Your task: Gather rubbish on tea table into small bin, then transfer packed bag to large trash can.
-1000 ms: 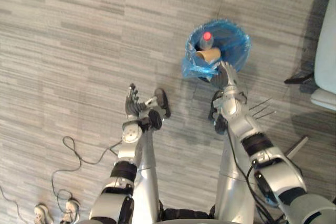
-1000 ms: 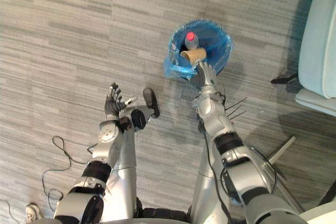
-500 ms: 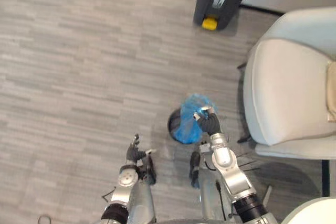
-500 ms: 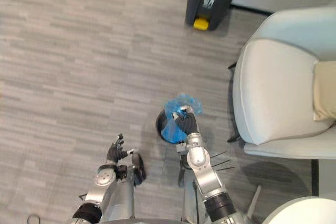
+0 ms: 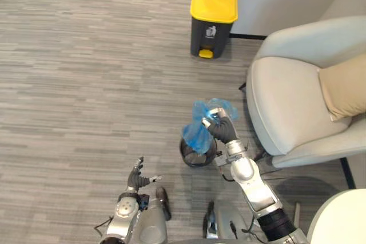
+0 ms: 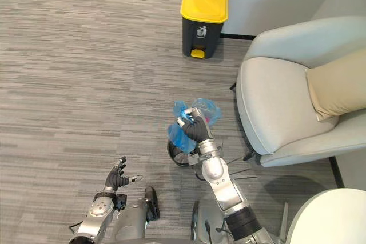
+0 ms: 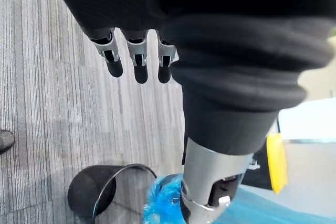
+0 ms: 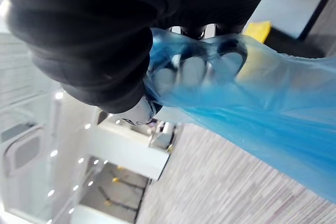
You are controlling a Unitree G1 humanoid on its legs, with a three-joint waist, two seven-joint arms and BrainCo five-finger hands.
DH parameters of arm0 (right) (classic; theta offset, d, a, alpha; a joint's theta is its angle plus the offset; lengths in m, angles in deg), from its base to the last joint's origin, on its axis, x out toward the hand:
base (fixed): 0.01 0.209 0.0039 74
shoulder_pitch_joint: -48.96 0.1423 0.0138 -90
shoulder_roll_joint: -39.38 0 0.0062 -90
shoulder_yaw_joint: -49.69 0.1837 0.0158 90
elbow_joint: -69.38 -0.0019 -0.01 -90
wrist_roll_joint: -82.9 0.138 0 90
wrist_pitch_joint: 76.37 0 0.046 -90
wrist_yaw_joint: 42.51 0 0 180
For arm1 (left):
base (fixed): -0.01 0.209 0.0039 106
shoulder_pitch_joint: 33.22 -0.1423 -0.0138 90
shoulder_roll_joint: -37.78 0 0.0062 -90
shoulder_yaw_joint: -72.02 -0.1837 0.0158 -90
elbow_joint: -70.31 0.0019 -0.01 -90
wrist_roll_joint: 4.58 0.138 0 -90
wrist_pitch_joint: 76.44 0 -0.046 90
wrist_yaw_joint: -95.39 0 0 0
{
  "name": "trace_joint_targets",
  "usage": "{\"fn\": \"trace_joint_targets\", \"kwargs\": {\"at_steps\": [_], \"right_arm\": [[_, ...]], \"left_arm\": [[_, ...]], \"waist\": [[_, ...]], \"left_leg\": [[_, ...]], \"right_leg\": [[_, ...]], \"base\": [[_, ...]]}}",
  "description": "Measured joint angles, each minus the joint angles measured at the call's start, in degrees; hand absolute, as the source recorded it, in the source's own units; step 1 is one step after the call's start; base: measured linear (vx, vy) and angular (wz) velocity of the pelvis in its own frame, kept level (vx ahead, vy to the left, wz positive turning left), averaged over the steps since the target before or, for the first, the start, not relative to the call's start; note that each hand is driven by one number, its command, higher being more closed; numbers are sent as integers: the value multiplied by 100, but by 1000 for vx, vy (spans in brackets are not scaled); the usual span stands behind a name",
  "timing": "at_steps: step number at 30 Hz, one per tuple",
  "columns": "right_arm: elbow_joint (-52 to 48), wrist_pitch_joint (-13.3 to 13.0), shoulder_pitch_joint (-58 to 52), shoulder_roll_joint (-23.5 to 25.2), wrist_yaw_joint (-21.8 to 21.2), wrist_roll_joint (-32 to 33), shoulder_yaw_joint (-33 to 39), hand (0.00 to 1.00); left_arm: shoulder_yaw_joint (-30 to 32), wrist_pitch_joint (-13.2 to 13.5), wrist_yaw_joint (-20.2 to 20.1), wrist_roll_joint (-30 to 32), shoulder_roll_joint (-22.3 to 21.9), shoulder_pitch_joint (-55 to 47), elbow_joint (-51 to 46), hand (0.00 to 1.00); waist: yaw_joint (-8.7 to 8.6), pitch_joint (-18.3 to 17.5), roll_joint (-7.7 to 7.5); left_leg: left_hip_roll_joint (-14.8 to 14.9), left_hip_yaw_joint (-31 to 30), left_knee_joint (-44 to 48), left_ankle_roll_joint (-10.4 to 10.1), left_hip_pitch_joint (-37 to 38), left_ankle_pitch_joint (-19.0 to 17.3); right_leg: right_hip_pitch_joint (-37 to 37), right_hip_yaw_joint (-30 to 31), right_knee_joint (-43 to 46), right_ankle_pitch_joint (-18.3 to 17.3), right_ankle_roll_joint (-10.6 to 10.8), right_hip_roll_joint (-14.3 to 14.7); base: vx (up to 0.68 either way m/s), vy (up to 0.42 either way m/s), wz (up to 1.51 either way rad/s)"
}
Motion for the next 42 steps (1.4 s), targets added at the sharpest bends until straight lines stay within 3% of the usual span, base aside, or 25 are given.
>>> {"fn": "trace_joint_targets", "kwargs": {"at_steps": [2,4,5,6,7,8,10,12,13,14,17,20,24,27,33,34,38,42], "right_arm": [[98,1,373,-204,14,22,29,100],[237,16,458,-288,16,36,91,100],[243,19,465,-316,17,43,165,100],[249,19,498,-366,20,74,227,100],[250,19,584,-426,20,95,262,100],[247,15,672,-443,22,155,273,100],[247,10,798,-484,15,310,251,100],[250,10,903,-511,3,373,251,100],[251,9,982,-488,-1,450,268,100],[256,9,988,-432,-1,502,279,100],[241,11,993,-273,-64,553,138,100],[216,10,1083,-116,-159,643,-230,100],[75,10,1393,163,-345,752,-883,100],[-272,1,1434,242,-518,786,-1458,100],[-275,23,1446,278,-730,1167,-2027,100],[-274,90,1506,280,-749,1263,-2208,100],[-184,252,1900,292,-769,1627,-2526,100],[-59,252,2129,498,-863,1759,-2841,100]], "left_arm": [[-28,7,-5,-13,-103,34,-58,0],[-127,-5,-3,-26,-74,-31,-357,0],[-205,-2,-10,-26,-30,-25,-574,0],[-286,42,-14,-27,-15,47,-708,0],[-383,100,-18,-26,1,59,-871,0],[-410,135,-20,-15,3,55,-1034,0],[-451,237,-5,7,18,65,-1274,0],[-618,324,11,10,55,138,-1446,0],[-811,360,12,71,129,298,-1510,0],[-991,360,11,170,240,488,-1524,0],[-1300,365,20,479,411,830,-1544,0],[-1531,370,30,673,484,1089,-1543,0],[-1819,371,40,857,547,1229,-1527,0],[-2017,373,156,921,433,1448,-1449,0],[-1848,315,716,1349,343,1690,-1091,0],[-1750,288,839,1497,333,1692,-1067,100],[-1624,120,1180,1833,331,1753,-1074,100],[-1530,-21,1262,1890,321,1787,-1119,100]], "waist": [[-35,132,246],[-13,132,249],[-21,127,228],[-25,134,206],[-31,135,202],[-66,133,208],[-68,99,265],[-121,69,317],[-214,38,343],[-215,-1,260],[-205,-40,201],[-263,-131,90],[-332,-265,-122],[-342,-409,-201],[-327,-505,-229],[-324,-505,-230],[-186,-536,-259],[-151,-647,-286]], "left_leg": [[168,-178,-322,-61,-194,457],[206,-350,-802,-432,-120,985],[129,-510,-1004,-855,-112,1266],[111,-595,-722,-728,-152,1144],[61,-566,8,-207,-173,633],[57,-575,557,-135,-94,136],[129,-629,890,-179,221,-484],[110,-668,476,-313,604,-736],[31,-690,-159,-464,810,-718],[-80,-663,-361,-418,785,-541],[-244,-570,-535,-271,769,-396],[-383,-543,-635,-182,805,-336],[-447,-400,-792,-155,1039,-307],[-474,-350,-908,-158,1170,-301],[-474,-329,-968,-162,1372,-299],[-474,-326,-974,-163,1416,-299],[-464,-276,-980,-163,1446,-298],[-452,-284,-987,-166,1498,-298]], "right_leg": [[-155,-146,-260,311,-192,234],[-182,-301,-347,490,-339,313],[-175,-438,-442,575,-432,276],[-169,-541,-489,641,-497,176],[-176,-569,-551,730,-540,66],[-179,-524,-680,844,-540,9],[-169,-483,-992,1089,-436,28],[-170,-503,-1257,1316,-319,54],[-214,-567,-1427,1480,-218,42],[-264,-542,-1607,1720,-164,-7],[-83,-520,-2261,2280,-122,-61],[67,-496,-2636,2541,-39,-137],[220,-324,-2826,2684,-31,-144],[280,-263,-2850,2696,-22,-144],[485,-232,-2949,2722,-21,-118],[530,-226,-2965,2724,-18,-115],[566,-180,-3048,2792,-45,-83],[666,-187,-3148,2810,-48,-55]], "base": [[-312,-132,9],[-324,-154,28],[-229,-91,47],[-264,-82,53],[-263,-46,40],[-257,-25,19],[-222,53,-2],[-180,131,11],[-161,189,24],[-145,196,19],[-78,157,-4],[-57,148,-1],[-14,59,-17],[-2,38,-13],[2,11,-3],[-5,16,-4],[-7,12,-7],[0,1,-1]]}}
